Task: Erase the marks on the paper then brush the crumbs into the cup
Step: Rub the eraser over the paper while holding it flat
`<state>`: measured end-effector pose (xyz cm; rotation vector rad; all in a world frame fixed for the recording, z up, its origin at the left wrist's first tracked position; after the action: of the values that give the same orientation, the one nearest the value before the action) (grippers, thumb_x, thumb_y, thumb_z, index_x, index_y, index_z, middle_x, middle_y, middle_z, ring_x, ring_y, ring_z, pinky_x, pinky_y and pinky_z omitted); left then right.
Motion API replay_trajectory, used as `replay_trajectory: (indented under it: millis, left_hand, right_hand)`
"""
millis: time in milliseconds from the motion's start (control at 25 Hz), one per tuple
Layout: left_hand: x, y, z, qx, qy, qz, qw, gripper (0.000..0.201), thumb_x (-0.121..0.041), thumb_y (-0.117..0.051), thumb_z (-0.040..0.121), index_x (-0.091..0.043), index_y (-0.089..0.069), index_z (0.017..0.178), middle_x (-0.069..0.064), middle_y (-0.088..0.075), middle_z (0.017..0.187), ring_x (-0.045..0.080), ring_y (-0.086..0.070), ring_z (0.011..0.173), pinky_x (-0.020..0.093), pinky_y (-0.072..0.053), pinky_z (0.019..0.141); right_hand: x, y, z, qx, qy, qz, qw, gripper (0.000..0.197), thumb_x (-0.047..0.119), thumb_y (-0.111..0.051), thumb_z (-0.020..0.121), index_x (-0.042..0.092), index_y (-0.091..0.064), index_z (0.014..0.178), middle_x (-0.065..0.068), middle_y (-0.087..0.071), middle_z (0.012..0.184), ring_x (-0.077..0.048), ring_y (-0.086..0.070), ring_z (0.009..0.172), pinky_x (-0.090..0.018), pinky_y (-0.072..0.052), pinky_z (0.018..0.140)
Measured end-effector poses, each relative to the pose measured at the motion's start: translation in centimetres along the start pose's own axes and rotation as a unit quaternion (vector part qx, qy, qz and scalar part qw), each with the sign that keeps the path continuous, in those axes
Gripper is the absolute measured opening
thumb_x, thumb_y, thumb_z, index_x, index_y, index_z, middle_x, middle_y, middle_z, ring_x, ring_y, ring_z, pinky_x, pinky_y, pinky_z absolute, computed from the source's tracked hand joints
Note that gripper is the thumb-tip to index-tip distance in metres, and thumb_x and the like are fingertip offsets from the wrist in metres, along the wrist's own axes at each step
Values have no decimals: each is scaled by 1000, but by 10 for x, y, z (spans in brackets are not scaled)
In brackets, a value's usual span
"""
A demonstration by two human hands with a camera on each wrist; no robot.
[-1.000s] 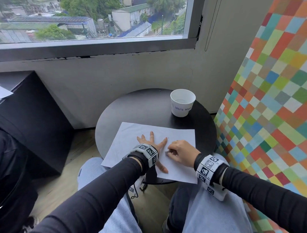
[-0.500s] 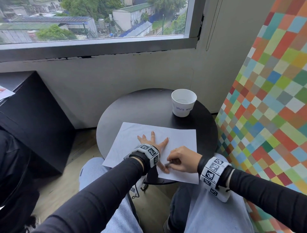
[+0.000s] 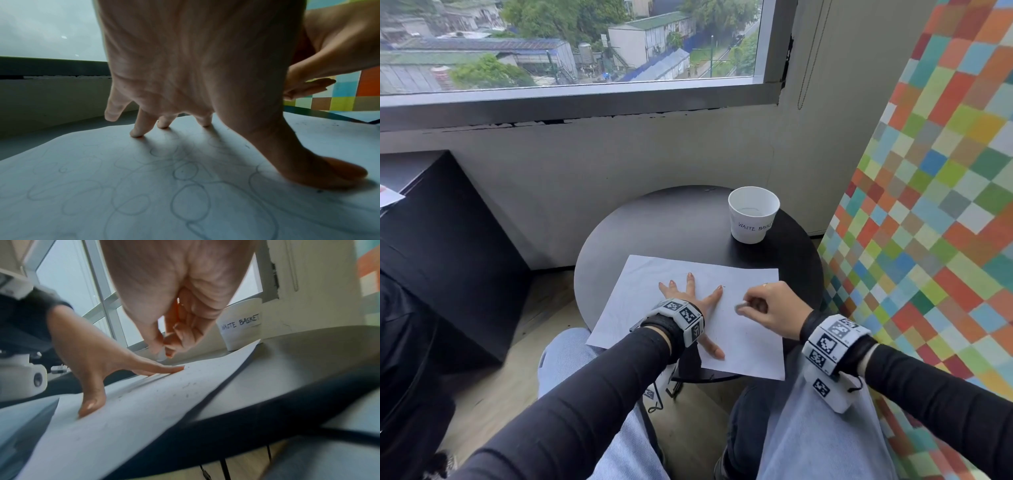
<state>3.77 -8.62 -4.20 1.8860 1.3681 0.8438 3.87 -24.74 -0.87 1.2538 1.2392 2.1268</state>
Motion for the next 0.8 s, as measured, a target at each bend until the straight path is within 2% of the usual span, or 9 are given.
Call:
replay_trajectory:
  millis: [120,240,320,440,600,720,800]
  left_hand:
    - [0,-1,2,4,0,-6,1000,143,-83,-74,49,-50,24,147,22,30,157,62,9,140,76,5,109]
    - [3,-2,3,2,-7,-15,1000,141,-84,-73,50,-51,23,147,20,31,157,62,11,140,74,6,110]
    - [5,-1,3,-2,-7,-12,1000,139,-85,-71,51,-50,21,149,21,30,157,61,10,141,73,8,111]
    - [9,4,1,-5,9,-8,1000,137,-85,-71,53,-47,18,151,22,26,158,61,5,142,72,8,111]
    - [17,7,3,9,23,-36,999,135,-84,-71,55,-48,16,151,20,26,159,58,9,143,71,10,111]
    - [19,11,6,-1,25,-21,999,134,-84,-69,56,-44,14,153,21,19,161,50,11,147,72,11,110]
    - [9,14,8,-24,-1,1,1000,130,-82,-68,62,-40,15,154,19,11,163,42,12,149,72,9,110]
  right_hand:
    - [-6,9,-21,33,-16,15,999,22,34,-67,88,18,-62,73,11,-53,60,-6,-49,59,-11,-33,56]
    - [-5,9,-44,48,-25,29,998,16,28,-67,89,20,-59,77,16,-48,59,-5,-49,59,-11,-35,56]
    - [-9,11,-50,13,-51,50,997,11,24,-68,88,15,-61,85,12,-52,60,-8,-50,57,-13,-38,55]
    - [-20,20,-49,-50,-91,69,992,10,21,-68,87,15,-60,85,1,-56,62,-12,-49,56,-15,-39,53]
    - [-31,15,-49,-23,-143,81,986,8,22,-67,86,16,-61,85,0,-58,66,-7,-46,55,-14,-40,55]
    - [-30,11,-48,-4,-153,84,985,6,22,-64,86,17,-61,84,4,-57,65,-5,-46,55,-14,-40,55]
    - [-25,6,-47,18,-135,75,988,5,22,-63,86,21,-59,85,5,-55,64,-6,-47,54,-14,-39,54]
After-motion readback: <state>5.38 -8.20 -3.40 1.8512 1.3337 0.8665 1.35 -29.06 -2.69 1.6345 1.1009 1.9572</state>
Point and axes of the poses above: each hand's wrist, its own z-axis towards the middle knuckle, its own y-axis out of the back of the hand, x = y × z, the point moved 6 cm from there along z, towards the middle knuckle
